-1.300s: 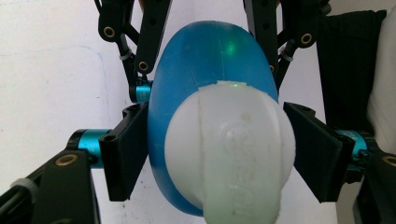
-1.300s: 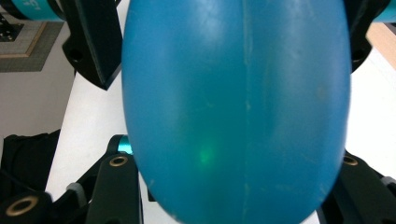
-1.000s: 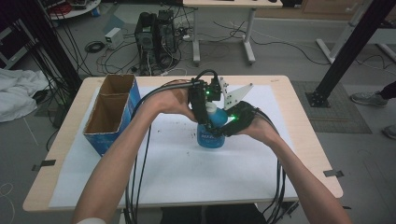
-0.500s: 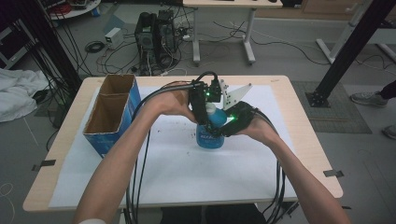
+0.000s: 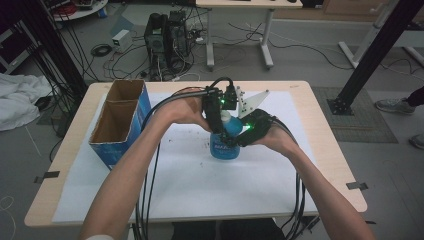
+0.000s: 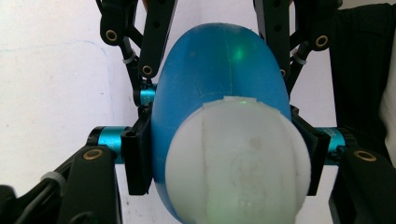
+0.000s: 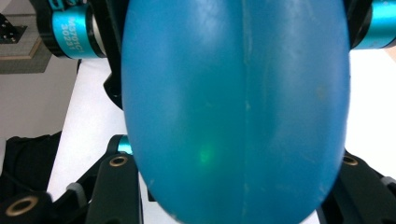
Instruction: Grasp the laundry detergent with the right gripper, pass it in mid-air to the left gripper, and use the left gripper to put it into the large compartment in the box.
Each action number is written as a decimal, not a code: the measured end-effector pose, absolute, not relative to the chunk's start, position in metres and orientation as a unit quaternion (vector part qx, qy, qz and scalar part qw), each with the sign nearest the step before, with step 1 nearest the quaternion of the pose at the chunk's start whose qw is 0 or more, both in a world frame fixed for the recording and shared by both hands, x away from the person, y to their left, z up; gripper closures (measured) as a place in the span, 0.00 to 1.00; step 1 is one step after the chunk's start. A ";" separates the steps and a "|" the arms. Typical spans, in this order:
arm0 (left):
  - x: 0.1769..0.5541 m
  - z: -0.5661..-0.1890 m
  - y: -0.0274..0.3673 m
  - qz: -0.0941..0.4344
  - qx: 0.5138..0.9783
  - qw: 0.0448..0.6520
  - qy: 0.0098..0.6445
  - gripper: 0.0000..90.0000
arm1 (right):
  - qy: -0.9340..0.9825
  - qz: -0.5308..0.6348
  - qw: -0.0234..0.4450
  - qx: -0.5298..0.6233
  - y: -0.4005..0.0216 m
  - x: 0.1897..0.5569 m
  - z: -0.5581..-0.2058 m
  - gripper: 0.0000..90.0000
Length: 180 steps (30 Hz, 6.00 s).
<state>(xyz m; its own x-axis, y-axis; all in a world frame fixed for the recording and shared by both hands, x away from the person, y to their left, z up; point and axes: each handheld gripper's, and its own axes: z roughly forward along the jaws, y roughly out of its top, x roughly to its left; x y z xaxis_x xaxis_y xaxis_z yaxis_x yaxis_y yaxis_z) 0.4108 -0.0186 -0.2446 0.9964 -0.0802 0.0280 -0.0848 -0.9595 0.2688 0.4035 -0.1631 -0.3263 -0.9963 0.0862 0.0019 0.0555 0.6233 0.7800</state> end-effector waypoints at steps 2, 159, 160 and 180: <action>0.410 -0.245 -0.019 0.008 0.989 0.140 -0.036 0.42 | 0.901 0.432 0.017 0.040 -0.163 0.403 -0.326 0.51; 0.415 -0.087 0.153 0.107 0.897 0.161 0.398 0.42 | 0.937 0.257 0.117 0.207 -0.226 0.414 -0.323 0.15; 0.414 -0.086 0.158 0.108 0.895 0.159 0.403 0.42 | 0.938 0.253 0.117 0.208 -0.227 0.415 -0.323 0.15; 0.411 -0.106 0.227 0.115 0.862 0.132 0.475 0.42 | 0.940 0.245 0.121 0.205 -0.230 0.419 -0.328 0.15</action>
